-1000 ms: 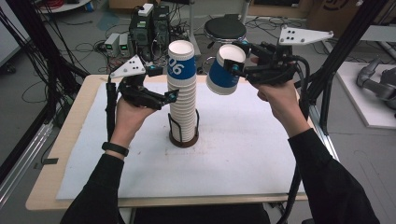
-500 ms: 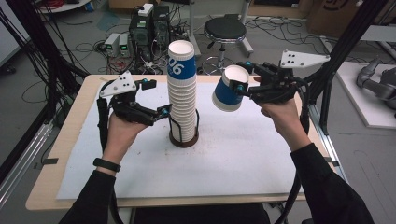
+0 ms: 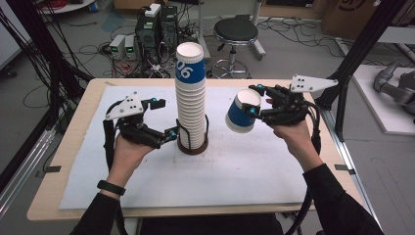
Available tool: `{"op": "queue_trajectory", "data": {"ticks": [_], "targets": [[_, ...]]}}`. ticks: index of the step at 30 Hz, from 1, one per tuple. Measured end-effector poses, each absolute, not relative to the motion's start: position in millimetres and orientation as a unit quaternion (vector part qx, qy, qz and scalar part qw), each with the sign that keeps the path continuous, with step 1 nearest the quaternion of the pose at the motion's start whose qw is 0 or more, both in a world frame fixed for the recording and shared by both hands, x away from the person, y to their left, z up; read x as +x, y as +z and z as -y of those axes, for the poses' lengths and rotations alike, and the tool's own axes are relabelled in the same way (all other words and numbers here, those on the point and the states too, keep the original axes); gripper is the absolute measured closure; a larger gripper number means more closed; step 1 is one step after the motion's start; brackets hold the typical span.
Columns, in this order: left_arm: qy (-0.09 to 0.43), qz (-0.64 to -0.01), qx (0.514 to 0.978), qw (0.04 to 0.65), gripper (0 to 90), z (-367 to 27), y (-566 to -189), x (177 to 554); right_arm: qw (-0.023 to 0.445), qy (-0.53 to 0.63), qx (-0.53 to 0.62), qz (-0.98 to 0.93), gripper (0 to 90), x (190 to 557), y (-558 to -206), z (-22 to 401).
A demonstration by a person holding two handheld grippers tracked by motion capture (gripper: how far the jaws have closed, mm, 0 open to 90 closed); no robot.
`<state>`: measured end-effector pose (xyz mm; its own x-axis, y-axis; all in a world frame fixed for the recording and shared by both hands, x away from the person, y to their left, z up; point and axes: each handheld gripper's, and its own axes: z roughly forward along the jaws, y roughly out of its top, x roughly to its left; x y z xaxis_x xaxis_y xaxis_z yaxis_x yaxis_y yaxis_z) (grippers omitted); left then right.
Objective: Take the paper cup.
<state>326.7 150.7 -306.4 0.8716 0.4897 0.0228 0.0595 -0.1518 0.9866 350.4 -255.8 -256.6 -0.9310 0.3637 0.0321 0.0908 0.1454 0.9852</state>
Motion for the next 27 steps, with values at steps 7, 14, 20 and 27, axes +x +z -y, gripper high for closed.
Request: {"op": "queue_trajectory", "data": {"ticks": [7,14,20,27], "targets": [[0.162,-0.186,0.740,0.626,1.7,-150.5,-317.6,322.5,0.104,0.629,0.157,-0.754,31.3,344.8,-270.8,258.1],[0.148,-0.182,0.748,0.620,1.7,-145.7,-329.5,318.9,0.103,0.628,0.165,-0.753,31.3,339.4,-286.1,264.2],[0.145,-0.185,0.752,0.616,1.7,-143.9,-339.9,314.8,0.104,0.627,0.172,-0.753,31.3,334.1,-299.1,269.4],[0.140,-0.184,0.752,0.617,1.7,-143.5,-347.7,309.7,0.096,0.622,0.178,-0.757,31.2,331.9,-313.7,268.0]]}}
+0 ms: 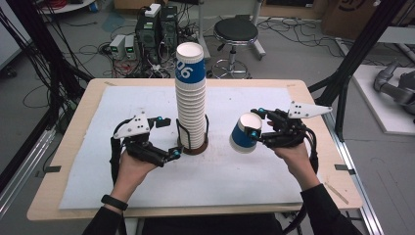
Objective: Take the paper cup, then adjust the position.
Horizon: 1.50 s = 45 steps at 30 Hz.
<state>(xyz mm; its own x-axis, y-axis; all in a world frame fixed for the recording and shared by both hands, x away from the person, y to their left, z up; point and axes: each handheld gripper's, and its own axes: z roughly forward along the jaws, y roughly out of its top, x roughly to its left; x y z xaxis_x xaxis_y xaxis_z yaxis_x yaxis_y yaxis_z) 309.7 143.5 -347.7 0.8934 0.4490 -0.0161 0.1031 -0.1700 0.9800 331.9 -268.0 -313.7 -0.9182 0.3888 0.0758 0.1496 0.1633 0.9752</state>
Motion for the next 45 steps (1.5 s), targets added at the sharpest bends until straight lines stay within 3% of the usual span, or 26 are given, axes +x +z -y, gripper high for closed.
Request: {"op": "queue_trajectory", "data": {"ticks": [12,45], "targets": [[0.124,-0.167,0.755,0.622,1.7,-133.6,-347.1,307.4,0.089,0.622,0.179,-0.757,31.2,326.8,-316.1,274.3],[0.022,-0.106,0.788,0.606,1.7,-50.9,-355.7,304.3,0.031,0.637,0.131,-0.759,31.3,319.1,-316.9,257.8]]}}
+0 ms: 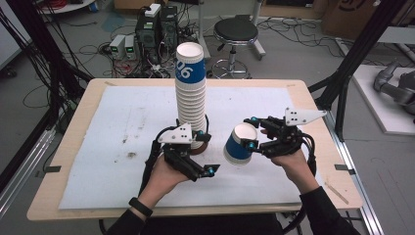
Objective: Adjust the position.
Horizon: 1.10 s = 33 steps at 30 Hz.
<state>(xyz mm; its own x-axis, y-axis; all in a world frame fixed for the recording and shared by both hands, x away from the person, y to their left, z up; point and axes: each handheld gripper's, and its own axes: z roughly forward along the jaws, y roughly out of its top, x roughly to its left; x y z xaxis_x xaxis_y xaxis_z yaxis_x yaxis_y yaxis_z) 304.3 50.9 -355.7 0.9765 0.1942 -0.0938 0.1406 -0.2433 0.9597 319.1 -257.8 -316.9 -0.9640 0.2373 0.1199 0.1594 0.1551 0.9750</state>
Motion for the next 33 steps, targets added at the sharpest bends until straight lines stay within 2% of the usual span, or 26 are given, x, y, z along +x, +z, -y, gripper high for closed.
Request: {"op": "queue_trajectory", "data": {"ticks": [14,28,33], "targets": [[0.004,-0.098,0.789,0.606,1.7,-16.8,-367.3,312.4,0.010,0.636,0.113,-0.763,31.3,315.7,-318.9,247.3],[-0.012,-0.099,0.786,0.610,2.6,-8.1,-372.5,319.6,0.000,0.636,0.107,-0.764,31.3,315.2,-319.9,242.8],[-0.020,-0.089,0.787,0.610,9.3,-6.1,-373.8,319.5,-0.001,0.637,0.106,-0.763,31.3,315.3,-319.9,242.4]]}}
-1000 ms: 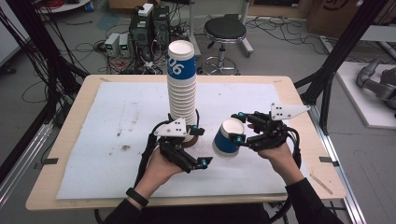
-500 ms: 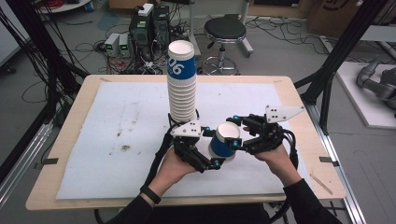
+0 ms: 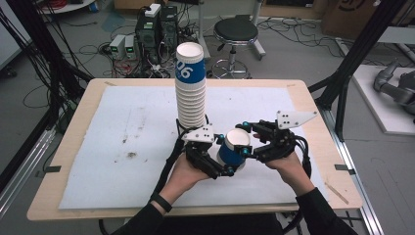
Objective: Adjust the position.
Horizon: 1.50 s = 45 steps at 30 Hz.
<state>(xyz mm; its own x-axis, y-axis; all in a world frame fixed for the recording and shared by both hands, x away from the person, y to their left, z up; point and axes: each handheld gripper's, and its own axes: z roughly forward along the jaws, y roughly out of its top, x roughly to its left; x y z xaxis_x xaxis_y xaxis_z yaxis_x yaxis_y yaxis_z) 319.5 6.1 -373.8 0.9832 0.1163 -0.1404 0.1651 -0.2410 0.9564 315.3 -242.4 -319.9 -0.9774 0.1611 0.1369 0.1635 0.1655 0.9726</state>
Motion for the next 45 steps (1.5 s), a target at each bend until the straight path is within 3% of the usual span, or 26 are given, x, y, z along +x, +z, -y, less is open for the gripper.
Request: {"op": "queue_trajectory", "data": {"ticks": [14,18,24,36,41,45], "targets": [[-0.019,-0.081,0.794,0.602,17.2,-8.5,-373.1,320.6,-0.001,-0.632,-0.108,0.767,30.9,316.0,-319.9,242.8],[-0.021,-0.076,0.801,0.593,18.1,-9.4,-371.9,320.4,0.002,-0.614,-0.114,0.781,23.2,316.6,-318.2,241.9],[-0.011,-0.067,0.818,0.572,18.8,-9.2,-366.5,319.0,0.005,-0.589,-0.113,0.801,20.2,317.7,-311.2,244.1],[0.027,-0.060,0.864,0.500,19.1,-6.4,-361.9,317.3,-0.012,-0.507,-0.102,0.856,20.3,312.4,-305.7,234.9],[0.032,-0.055,0.866,0.497,19.1,-6.3,-360.7,316.0,-0.012,-0.489,-0.094,0.867,28.4,314.4,-311.1,231.8],[0.037,-0.059,0.858,0.510,15.6,-7.5,-359.6,315.7,-0.008,-0.501,-0.091,0.861,28.8,316.3,-312.9,234.8]]}}
